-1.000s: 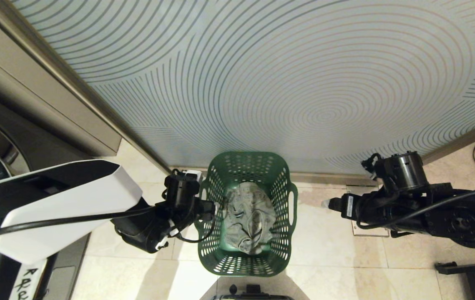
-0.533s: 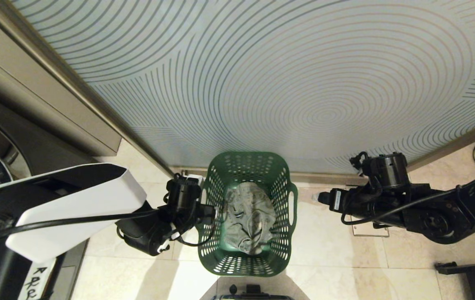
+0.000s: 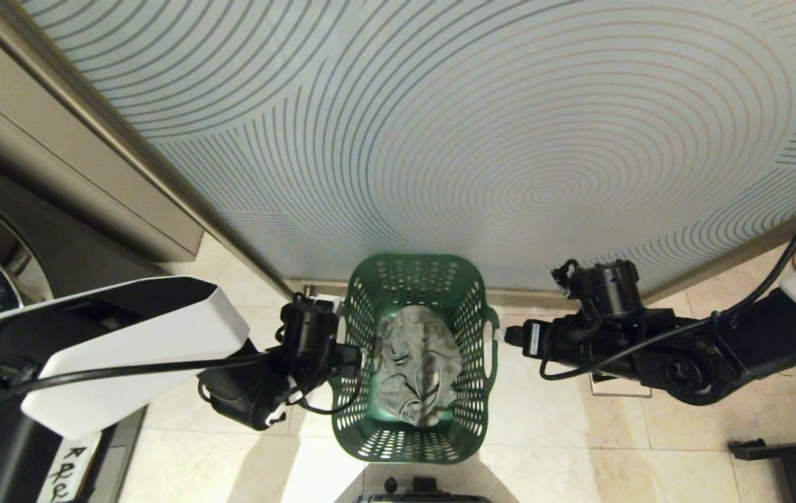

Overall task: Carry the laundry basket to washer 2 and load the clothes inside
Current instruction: Pick up the clothes basket and put it beside the washing machine

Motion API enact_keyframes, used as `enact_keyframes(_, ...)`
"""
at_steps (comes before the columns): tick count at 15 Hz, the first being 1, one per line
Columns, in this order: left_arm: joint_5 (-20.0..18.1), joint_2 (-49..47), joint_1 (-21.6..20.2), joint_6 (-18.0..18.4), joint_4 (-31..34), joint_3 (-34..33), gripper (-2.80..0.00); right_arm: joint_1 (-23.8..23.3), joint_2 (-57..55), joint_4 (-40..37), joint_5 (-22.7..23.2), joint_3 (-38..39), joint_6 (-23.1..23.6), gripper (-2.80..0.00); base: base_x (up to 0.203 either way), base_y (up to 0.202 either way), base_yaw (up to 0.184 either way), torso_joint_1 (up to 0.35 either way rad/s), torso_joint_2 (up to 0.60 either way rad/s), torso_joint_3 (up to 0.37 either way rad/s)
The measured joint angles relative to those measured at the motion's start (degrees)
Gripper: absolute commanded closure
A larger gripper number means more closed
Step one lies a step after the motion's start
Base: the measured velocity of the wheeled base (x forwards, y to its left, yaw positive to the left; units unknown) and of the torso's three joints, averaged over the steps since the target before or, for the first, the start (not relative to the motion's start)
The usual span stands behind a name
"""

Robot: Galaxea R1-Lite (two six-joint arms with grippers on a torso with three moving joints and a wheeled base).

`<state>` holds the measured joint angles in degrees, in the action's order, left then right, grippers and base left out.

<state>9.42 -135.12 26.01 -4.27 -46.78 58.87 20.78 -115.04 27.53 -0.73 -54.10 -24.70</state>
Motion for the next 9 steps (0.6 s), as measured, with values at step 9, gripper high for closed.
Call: enact_keyframes(9,-0.1,-0.2,0.0,0.0,-0.2,0.0,-2.8,1.9,-12.7,12.8,0.1,-5.5,0.5,-2.8,0.0,0.0,0.0,0.0,0.0,0.0)
